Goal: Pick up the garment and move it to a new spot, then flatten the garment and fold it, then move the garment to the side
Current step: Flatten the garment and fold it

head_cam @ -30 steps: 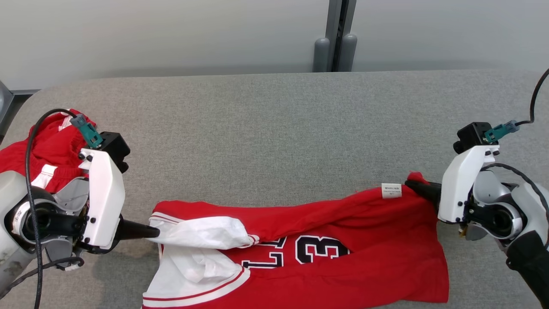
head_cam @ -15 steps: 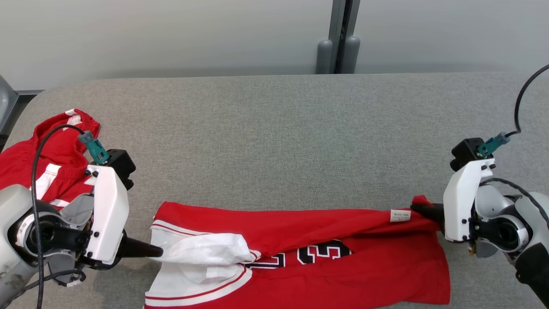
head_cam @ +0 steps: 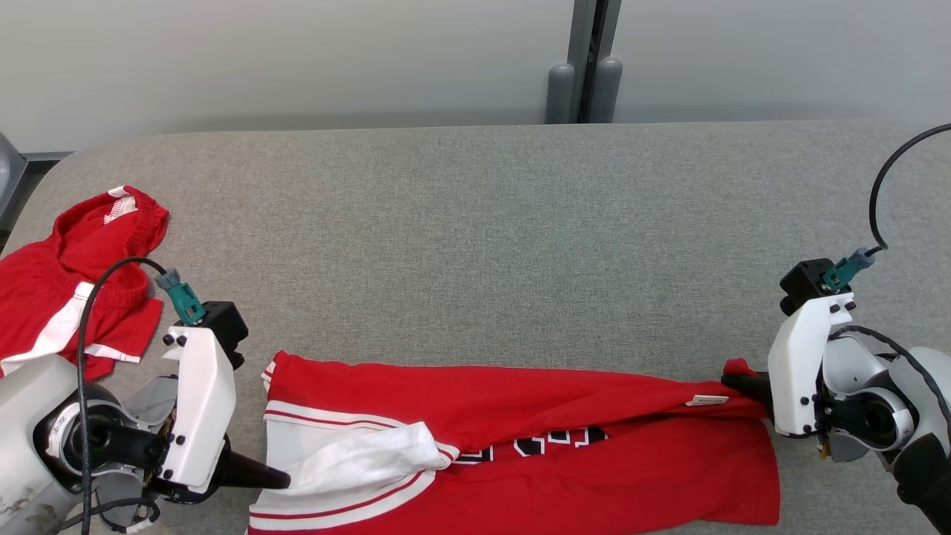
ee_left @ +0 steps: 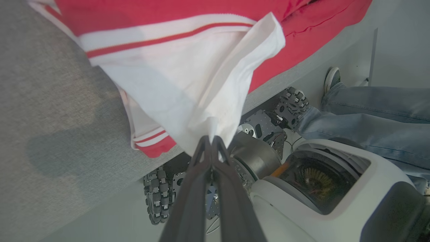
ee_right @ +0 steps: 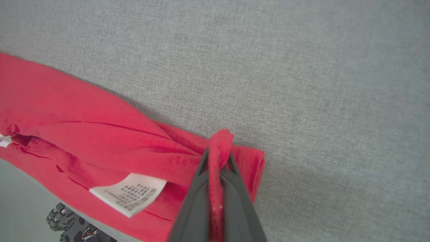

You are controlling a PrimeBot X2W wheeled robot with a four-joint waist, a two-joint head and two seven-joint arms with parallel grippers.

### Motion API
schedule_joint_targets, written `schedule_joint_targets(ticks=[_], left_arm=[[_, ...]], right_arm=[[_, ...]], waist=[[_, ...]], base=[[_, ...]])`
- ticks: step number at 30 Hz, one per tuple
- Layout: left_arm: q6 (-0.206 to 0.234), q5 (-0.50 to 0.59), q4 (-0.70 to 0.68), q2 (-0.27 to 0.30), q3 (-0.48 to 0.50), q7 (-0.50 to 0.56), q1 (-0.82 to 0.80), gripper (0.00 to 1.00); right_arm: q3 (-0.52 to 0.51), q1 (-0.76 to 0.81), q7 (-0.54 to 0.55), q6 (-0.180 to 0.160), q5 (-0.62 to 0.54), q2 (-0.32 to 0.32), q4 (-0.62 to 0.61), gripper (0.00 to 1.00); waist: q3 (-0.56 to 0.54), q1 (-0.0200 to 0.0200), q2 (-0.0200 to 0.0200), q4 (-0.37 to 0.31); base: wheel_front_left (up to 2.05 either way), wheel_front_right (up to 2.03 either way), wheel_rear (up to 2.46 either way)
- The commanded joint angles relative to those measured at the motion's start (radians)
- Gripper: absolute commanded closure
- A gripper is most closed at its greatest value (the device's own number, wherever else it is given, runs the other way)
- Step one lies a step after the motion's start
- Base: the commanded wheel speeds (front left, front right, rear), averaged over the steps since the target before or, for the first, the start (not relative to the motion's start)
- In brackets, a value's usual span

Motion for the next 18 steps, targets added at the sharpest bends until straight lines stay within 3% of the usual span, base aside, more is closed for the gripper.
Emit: schedule_joint_targets(ticks=[1, 8, 9, 10, 11, 12, 13, 18], left_arm=[[-0.001, 0.000, 0.005, -0.004, -0.003, 0.000, 0.016, 1.00], [-0.009, -0.002, 0.016, -0.018, -0.012, -0.007, 0.037, 1.00], [-0.011, 0.000, 0.019, -0.023, -0.012, -0.013, 0.042, 1.00], [-0.014, 0.003, 0.023, -0.026, -0.012, -0.018, 0.047, 0.78], [-0.015, 0.006, 0.027, -0.027, -0.016, -0.019, 0.052, 0.51], [-0.016, 0.010, 0.032, -0.027, -0.020, -0.018, 0.052, 0.05], [-0.019, 0.015, 0.036, -0.028, -0.020, -0.021, 0.051, 0.00], [-0.027, 0.030, 0.060, -0.028, -0.027, -0.035, 0.063, 0.00]], right_arm=[[0.000, 0.008, -0.007, 0.000, -0.004, -0.003, 0.004, 1.00], [0.005, 0.014, -0.015, 0.000, -0.018, -0.003, 0.020, 1.00], [0.006, 0.016, -0.016, 0.000, -0.022, -0.002, 0.020, 0.71], [0.005, 0.018, -0.018, 0.000, -0.023, 0.000, 0.023, 0.58], [0.002, 0.019, -0.021, 0.000, -0.024, 0.002, 0.026, 0.11], [0.000, 0.021, -0.025, 0.000, -0.028, 0.005, 0.028, 0.00], [0.000, 0.022, -0.026, 0.000, -0.031, 0.008, 0.029, 0.00], [-0.009, 0.046, -0.063, 0.000, -0.045, 0.002, 0.013, 0.00]], waist=[[0.000, 0.0000, 0.0000, -0.001], [-0.003, 0.0000, 0.0000, -0.003], [-0.003, 0.0000, 0.0000, -0.003], [-0.003, 0.0000, 0.0000, -0.003], [-0.003, 0.0000, 0.0000, -0.004], [-0.003, 0.0000, 0.0000, -0.005], [-0.004, 0.0000, 0.0000, -0.005], [-0.013, 0.0000, 0.0000, -0.007]], base=[[0.00, 0.00, 0.00], [0.00, 0.00, 0.00], [0.00, 0.00, 0.00], [0.00, 0.00, 0.00], [0.00, 0.00, 0.00], [0.00, 0.00, 0.00], [0.00, 0.00, 0.00], [0.00, 0.00, 0.00]])
